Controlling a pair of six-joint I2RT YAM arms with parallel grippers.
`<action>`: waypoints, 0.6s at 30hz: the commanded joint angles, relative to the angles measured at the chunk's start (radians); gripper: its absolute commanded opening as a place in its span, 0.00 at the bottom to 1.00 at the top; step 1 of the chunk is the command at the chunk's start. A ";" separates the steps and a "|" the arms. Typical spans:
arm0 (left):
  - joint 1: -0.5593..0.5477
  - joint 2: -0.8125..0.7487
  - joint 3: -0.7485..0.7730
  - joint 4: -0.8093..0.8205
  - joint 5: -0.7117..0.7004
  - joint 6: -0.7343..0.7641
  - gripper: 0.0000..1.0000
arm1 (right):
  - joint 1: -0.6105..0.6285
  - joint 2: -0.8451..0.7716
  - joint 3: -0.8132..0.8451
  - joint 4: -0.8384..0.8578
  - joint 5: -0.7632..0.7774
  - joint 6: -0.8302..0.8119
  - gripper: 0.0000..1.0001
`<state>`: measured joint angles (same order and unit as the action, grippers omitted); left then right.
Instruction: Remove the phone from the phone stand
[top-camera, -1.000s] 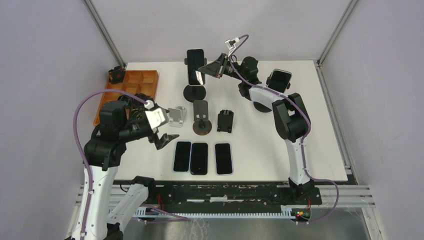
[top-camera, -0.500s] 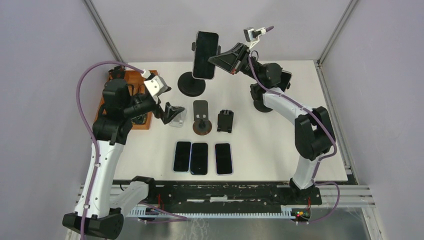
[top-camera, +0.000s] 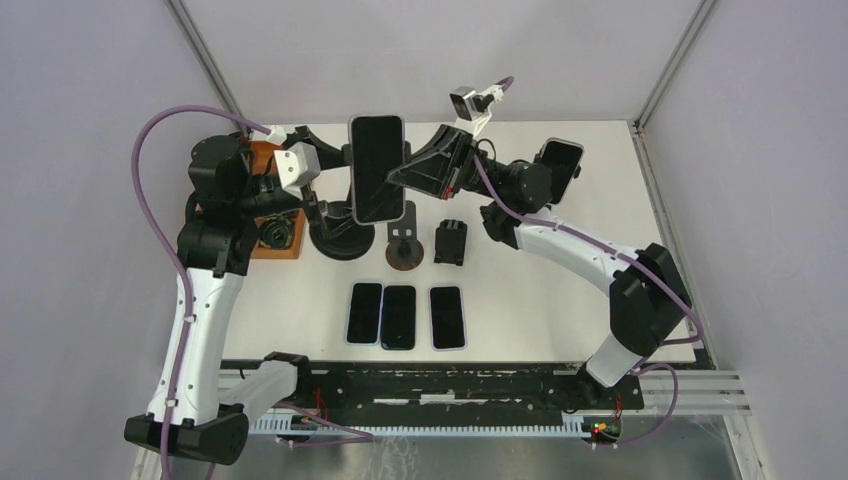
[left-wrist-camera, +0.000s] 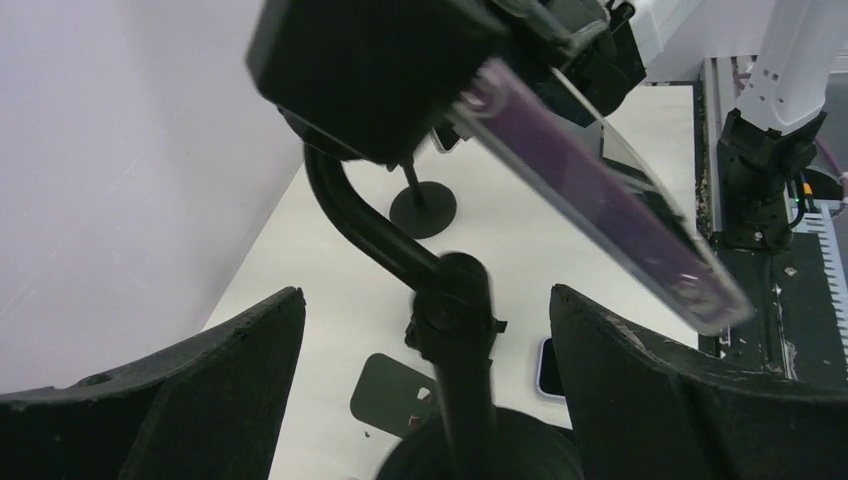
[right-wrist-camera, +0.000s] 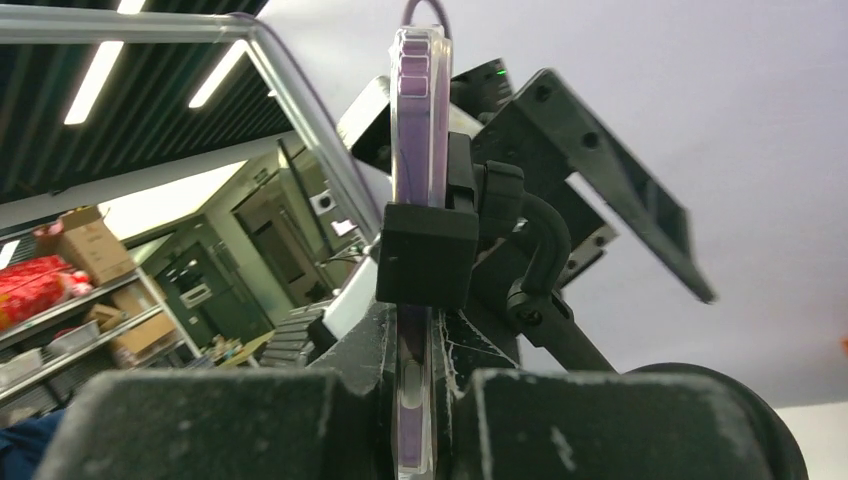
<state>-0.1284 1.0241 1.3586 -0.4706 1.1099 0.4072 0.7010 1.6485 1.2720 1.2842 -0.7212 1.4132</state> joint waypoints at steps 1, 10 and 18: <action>0.002 -0.014 0.025 0.017 0.078 -0.007 0.95 | 0.056 -0.082 0.023 0.132 0.126 -0.012 0.00; 0.002 -0.068 0.054 -0.093 0.115 0.135 0.56 | 0.134 -0.133 -0.073 0.071 0.122 -0.116 0.00; 0.001 -0.084 0.055 -0.229 0.160 0.233 0.02 | 0.153 -0.186 -0.137 0.014 0.112 -0.201 0.16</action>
<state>-0.1204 0.9611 1.3773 -0.6262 1.1992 0.5327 0.8490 1.5345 1.1366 1.2404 -0.6689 1.2587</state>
